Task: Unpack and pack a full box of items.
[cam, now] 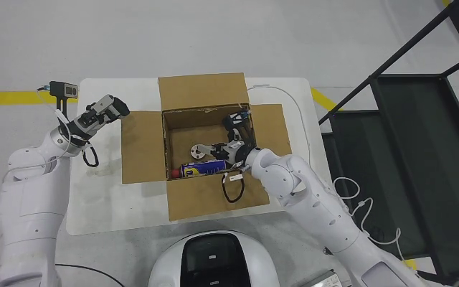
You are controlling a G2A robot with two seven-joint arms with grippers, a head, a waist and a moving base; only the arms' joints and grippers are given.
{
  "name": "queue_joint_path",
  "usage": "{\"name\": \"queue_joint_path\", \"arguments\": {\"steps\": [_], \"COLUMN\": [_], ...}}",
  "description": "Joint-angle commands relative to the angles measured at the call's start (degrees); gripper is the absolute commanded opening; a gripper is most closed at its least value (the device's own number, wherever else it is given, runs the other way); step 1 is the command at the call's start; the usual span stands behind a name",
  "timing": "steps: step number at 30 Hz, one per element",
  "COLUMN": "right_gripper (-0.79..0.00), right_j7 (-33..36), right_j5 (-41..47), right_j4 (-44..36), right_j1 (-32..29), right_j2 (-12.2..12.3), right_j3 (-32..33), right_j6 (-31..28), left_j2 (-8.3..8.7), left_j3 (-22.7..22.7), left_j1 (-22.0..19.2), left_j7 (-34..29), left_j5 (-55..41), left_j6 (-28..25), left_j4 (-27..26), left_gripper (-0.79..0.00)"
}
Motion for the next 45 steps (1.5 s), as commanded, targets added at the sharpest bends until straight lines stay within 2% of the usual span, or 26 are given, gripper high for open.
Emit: {"name": "queue_joint_path", "arguments": {"steps": [1, 8, 11, 16, 32, 35, 36, 37, 38, 40, 42, 44, 45], "right_gripper": [0.0, 0.0, 0.0, 0.0, 0.0, 0.0, -0.108, -0.151, -0.142, -0.219, -0.252, -0.219, -0.231], "right_j7": [5.57, 22.7, 26.27, 25.89, 24.74, 25.7, 26.06, 26.77, 27.44, 28.61, 29.05, 29.5, 29.55], "right_j5": [0.32, -3.17, -4.16, -4.39, -4.61, -8.15, -8.65, -9.37, -9.06, -8.79, -7.7, -7.03, -6.37], "right_j4": [1.82, 11.52, 16.74, 22.35, 22.46, 23.25, 24.05, 24.79, 25.46, 27.3, 28.87, 30.47, 31.18], "right_j1": [3.66, 15.21, 18.19, 21.01, 20.74, 21.8, 22.16, 22.6, 22.99, 23.99, 24.82, 25.67, 26.03], "right_j2": [-0.31, -1.53, -2.3, -3.52, -3.62, -3.97, -4.13, -4.33, -4.58, -5.1, -5.68, -6.25, -6.53], "right_j3": [-0.54, -5.36, -8.0, -10.61, -10.62, -12.23, -12.55, -13.11, -13.54, -14.36, -15.01, -15.69, -15.93], "right_j6": [1.02, 2.01, 1.51, 0.92, 0.61, 0.93, 1.36, 1.73, 1.66, 1.57, 1.12, 0.9, 0.57], "left_j2": [0.0, 0.0, 0.0, 0.0, 0.0, 0.0, 0.0, 0.0, 0.0, 0.0, 0.0, 0.0, 0.0], "left_j3": [0.0, 0.0, 0.0, 0.0, 0.0, 0.0, 0.0, 0.0, 0.0, 0.0, 0.0, 0.0, 0.0], "left_j1": [0.0, 0.0, 0.0, 0.0, 0.0, 0.0, 0.0, 0.0, 0.0, 0.0, 0.0, 0.0, 0.0], "left_j7": [0.0, 0.0, 0.0, 0.0, 0.0, 0.0, 0.0, 0.0, 0.0, 0.0, 0.0, 0.0, 0.0], "left_j5": [0.0, 0.0, 0.0, 0.0, 0.0, 0.0, 0.0, 0.0, 0.0, 0.0, 0.0, 0.0, 0.0], "left_j6": [0.0, 0.0, 0.0, 0.0, 0.0, 0.0, 0.0, 0.0, 0.0, 0.0, 0.0, 0.0, 0.0], "left_j4": [0.0, 0.0, 0.0, 0.0, 0.0, 0.0, 0.0, 0.0, 0.0, 0.0, 0.0, 0.0, 0.0], "left_gripper": [0.0, 0.0, 0.0, 0.0, 0.0, 0.0, 0.0, 0.0, 0.0, 0.0, 0.0, 0.0, 0.0]}}
